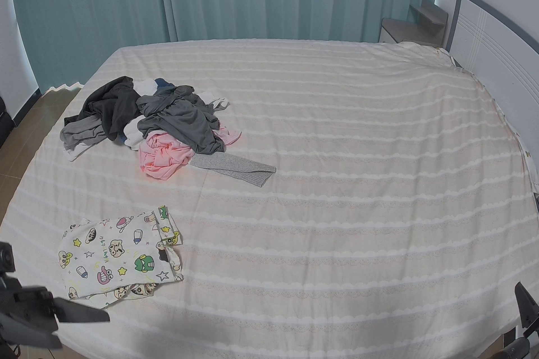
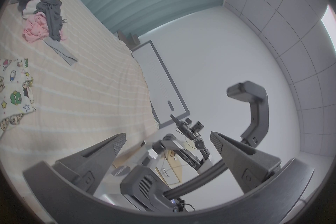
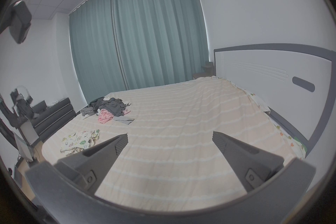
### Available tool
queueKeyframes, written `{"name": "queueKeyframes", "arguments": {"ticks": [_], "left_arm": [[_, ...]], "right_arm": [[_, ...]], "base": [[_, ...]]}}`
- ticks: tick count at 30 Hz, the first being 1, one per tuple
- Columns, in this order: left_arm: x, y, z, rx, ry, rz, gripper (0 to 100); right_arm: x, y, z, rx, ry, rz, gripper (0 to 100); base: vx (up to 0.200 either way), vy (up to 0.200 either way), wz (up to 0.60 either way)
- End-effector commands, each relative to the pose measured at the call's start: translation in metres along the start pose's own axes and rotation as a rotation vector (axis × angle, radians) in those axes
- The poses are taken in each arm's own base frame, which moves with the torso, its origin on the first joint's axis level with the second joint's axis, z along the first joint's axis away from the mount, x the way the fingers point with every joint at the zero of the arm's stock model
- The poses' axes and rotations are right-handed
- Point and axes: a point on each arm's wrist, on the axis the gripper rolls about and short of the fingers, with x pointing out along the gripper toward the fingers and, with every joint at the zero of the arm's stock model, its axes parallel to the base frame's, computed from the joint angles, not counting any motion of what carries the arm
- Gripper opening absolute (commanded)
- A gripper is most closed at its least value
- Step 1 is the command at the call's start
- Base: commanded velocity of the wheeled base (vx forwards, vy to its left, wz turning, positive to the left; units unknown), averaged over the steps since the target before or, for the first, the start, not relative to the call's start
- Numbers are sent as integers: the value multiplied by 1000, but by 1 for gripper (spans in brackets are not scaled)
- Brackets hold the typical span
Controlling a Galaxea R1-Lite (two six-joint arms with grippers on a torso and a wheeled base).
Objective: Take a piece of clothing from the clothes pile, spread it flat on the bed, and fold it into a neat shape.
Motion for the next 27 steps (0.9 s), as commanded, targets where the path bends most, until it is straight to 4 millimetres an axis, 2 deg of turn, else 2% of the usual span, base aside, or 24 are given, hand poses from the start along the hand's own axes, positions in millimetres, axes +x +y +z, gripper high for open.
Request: {"name": "queueKeyframes", "arguments": {"ticks": [1,5,6,10,13,18,20,23,26,27], "left_arm": [[-2,-33,-58,119,84,-75,100],[-4,-34,-73,117,88,-79,100],[-5,-36,-86,142,92,-85,100],[-8,-38,-115,212,91,-88,100],[-8,-37,-114,233,87,-88,100],[-8,-37,-114,284,77,-88,100],[-8,-36,-112,320,15,-73,100],[-8,-25,-109,398,-218,43,100],[-8,-12,-108,520,-331,201,100],[-10,1,-110,603,-405,396,100]], "right_arm": [[17,-7,-44,-95,-7,1,100],[20,-7,-47,-130,-35,41,100],[20,-7,-47,-145,-31,44,100],[20,-8,-49,-197,-13,28,100],[20,-8,-51,-261,-3,17,100],[20,-8,-51,-259,0,17,100],[19,-8,-51,-246,-3,20,100],[19,-9,-52,-234,7,11,100],[19,-9,-54,-226,23,2,100],[19,-9,-54,-219,29,-1,100]], "base": [[0,0,0],[0,0,0],[0,0,0],[0,0,0],[0,0,0],[0,0,0],[0,0,0],[0,0,0],[0,0,0],[0,0,0]]}}
